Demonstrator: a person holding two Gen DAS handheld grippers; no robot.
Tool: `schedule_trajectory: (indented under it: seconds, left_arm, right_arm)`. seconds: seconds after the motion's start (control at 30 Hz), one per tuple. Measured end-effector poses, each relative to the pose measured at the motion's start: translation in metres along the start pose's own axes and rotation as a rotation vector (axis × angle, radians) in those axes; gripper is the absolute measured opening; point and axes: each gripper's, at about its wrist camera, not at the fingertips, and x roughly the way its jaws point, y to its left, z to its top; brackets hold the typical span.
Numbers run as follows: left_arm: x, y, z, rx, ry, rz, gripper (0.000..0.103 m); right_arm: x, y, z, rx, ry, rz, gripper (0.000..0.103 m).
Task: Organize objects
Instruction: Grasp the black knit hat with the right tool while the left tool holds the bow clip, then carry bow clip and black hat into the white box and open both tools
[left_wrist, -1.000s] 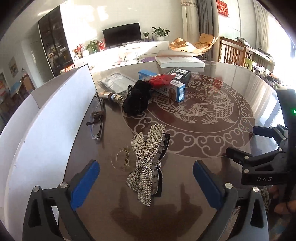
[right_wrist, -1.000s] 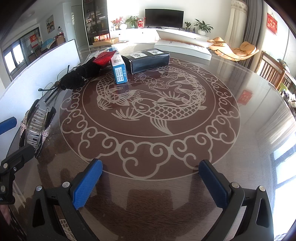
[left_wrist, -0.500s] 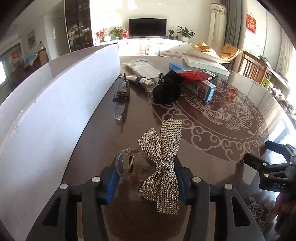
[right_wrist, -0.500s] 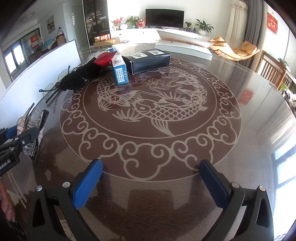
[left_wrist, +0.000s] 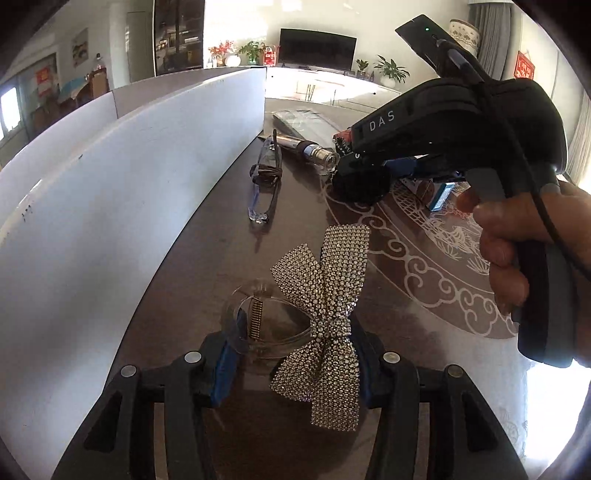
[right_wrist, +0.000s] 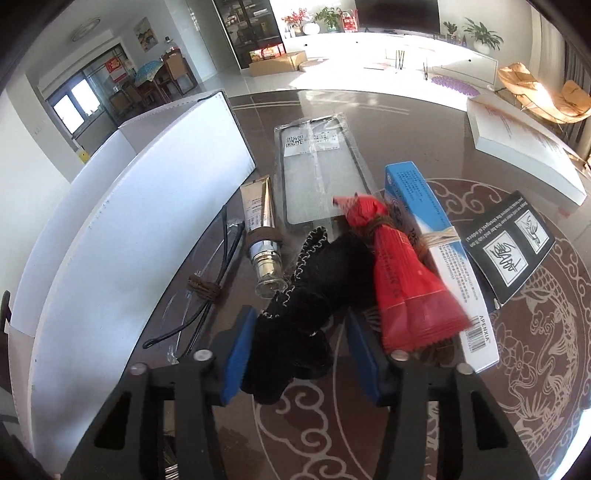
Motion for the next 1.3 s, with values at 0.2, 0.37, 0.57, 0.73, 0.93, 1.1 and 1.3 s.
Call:
schedule_trajectory:
  seconds: [0.2,0.37,0.57,0.73,0.93,1.1,1.3]
  left_arm:
    - [-0.003,-0.007,-0.001,0.013,0.013,-0.099,0.05]
    - [-0.002,-0.022,-0.004,0.063,0.025,-0.094,0.051]
    - [0.003,-0.022,-0.002,0.054,0.032,-0.06,0.088]
    - [0.006,-0.02,0.001,0.051,0.02,-0.087,0.083]
    - [-0.018,-0.023,0.005,0.071,-0.094,-0.125,0.051]
    - [-0.074,0.004,0.006,-0.062,-0.183,-0.22,0.051]
    - [-0.143,0.095,0.033,-0.229,-0.275,-0.086,0.052]
  right_arm:
    - [-0.053,-0.005,-0.072,-0.139,0.041,0.022,0.032]
    - [-0.096,-0.03,-0.141,-0.163,0.082,-0.017,0.034]
    - [-0.101,-0.038,-0.143,-0.126,0.036,-0.057,0.071]
    - [-0.072,-0.036,-0.131,-0.052,0.076,-0.09,0.059]
    - [-0.094,-0.033,-0.141,-0.081,0.013,-0.128,0.034]
    - [-0.14,-0.013,-0.12,-0.111,-0.098,-0.091,0.034]
    - [-0.156,0.093,-0.067,-0.222,-0.184,0.122,0.034]
